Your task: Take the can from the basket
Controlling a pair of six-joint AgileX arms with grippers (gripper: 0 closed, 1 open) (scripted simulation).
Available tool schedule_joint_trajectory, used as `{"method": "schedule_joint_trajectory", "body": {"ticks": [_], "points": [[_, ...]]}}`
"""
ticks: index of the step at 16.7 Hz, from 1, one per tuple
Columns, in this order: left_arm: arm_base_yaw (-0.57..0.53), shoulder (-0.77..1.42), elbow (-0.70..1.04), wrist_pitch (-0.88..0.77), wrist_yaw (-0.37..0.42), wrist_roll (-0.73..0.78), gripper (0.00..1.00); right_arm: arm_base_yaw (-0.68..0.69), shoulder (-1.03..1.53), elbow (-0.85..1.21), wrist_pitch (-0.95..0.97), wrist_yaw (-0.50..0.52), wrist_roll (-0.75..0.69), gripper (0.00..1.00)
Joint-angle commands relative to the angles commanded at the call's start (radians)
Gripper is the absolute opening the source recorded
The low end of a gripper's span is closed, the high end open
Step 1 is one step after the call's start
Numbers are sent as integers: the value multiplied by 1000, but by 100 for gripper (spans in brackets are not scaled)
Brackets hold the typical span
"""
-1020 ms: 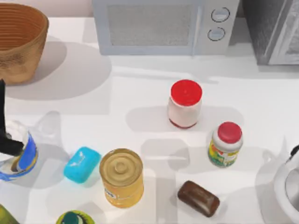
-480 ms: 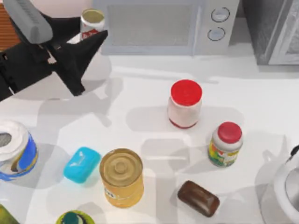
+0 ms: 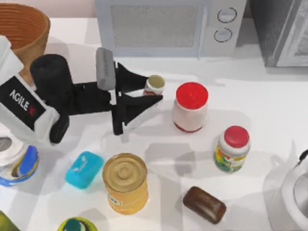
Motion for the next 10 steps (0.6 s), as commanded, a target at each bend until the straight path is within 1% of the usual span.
{"method": "schedule_joint_trajectory", "body": {"ticks": [2,4,6,10], "points": [[-9,128,45,72,63,-1,0,0,0,0,0,0,0,100],[-16,211,75,123,101,-1,0,0,0,0,0,0,0,100],[-21,253,93,150,117,-2,0,0,0,0,0,0,0,100],[-21,258,96,154,119,-2,0,0,0,0,0,0,0,100]]}}
